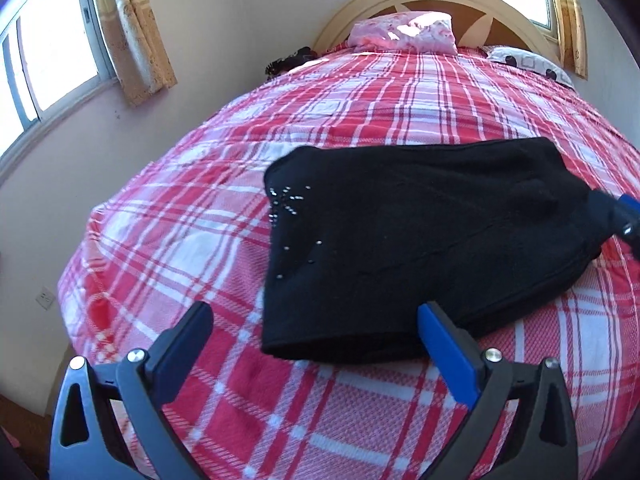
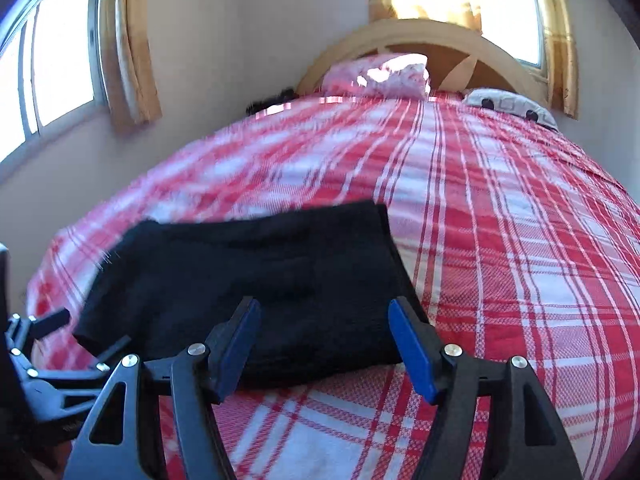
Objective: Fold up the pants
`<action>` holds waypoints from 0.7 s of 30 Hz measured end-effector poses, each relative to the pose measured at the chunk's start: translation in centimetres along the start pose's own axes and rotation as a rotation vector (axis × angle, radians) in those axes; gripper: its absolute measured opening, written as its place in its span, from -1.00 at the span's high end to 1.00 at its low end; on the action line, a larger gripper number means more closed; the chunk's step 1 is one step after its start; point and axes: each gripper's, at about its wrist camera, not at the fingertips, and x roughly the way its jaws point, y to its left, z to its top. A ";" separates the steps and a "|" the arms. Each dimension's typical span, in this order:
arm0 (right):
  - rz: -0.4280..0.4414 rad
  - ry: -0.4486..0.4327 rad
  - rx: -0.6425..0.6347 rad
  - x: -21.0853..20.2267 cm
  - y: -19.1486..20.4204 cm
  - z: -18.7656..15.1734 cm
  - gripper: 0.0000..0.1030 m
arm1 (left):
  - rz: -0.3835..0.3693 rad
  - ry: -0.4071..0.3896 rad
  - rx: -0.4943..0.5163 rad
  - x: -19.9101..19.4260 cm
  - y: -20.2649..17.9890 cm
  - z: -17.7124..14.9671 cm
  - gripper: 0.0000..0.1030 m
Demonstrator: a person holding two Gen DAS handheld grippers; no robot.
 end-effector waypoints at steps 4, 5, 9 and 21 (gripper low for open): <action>0.018 -0.080 0.003 -2.9 0.7 0.2 -0.33 | 0.018 -0.015 0.003 -1.1 0.3 -0.3 -1.00; 0.025 -0.088 0.015 -3.4 0.7 0.2 -0.33 | 0.012 -0.018 0.001 -1.4 0.3 -0.4 -1.00; 0.072 -0.117 0.097 -5.6 0.2 -0.3 -0.33 | -0.032 -0.032 -0.030 -2.5 0.4 -0.2 -1.00; 0.024 -0.150 0.139 -10.7 -1.1 -2.5 -0.36 | -0.099 -0.134 -0.022 -7.1 -1.4 -0.8 -1.00</action>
